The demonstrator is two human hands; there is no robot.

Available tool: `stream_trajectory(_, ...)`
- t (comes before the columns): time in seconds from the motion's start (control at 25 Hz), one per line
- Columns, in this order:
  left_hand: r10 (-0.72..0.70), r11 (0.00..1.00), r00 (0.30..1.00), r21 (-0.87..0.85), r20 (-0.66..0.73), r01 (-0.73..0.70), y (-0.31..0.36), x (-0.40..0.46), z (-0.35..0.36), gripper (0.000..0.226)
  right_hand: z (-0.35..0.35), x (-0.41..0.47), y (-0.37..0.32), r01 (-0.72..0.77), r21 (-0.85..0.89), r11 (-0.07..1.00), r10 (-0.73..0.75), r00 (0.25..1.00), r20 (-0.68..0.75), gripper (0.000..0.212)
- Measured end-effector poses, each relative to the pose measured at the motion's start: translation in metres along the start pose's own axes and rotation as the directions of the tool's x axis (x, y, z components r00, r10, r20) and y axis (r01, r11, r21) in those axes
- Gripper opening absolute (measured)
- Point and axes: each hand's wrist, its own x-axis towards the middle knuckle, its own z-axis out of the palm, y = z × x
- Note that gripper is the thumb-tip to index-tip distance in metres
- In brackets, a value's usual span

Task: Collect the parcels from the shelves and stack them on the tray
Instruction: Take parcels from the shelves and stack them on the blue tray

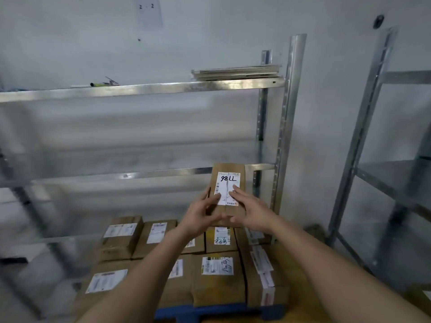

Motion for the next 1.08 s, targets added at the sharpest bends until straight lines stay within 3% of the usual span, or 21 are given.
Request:
stream_trajectory(0.32,-0.129,0.989,0.98,0.05,-0.153,0.138,-0.086,-0.111,-0.157,0.076,0.12,0.048,-0.163,0.14,-0.05,0.989,-0.133,0.984,0.119,0.085)
stream_trajectory(0.52,-0.171,0.981,0.977,0.074,-0.129,0.181,-0.144,-0.16,-0.202,0.084,0.186,0.049,-0.213,0.126,-0.009,0.992,-0.123,0.979,0.161,0.082)
stream_trajectory(0.8,-0.263,0.963,0.962,0.035,-0.07,0.266,-0.214,-0.18,-0.19,0.102,0.248,0.057,-0.204,0.031,-0.042,0.999,-0.02,0.969,0.248,0.082)
stream_trajectory(1.08,-0.328,0.941,0.945,0.089,0.015,0.326,-0.281,-0.154,-0.161,0.078,0.299,0.103,-0.154,-0.065,0.013,0.998,0.057,0.935,0.351,0.085)
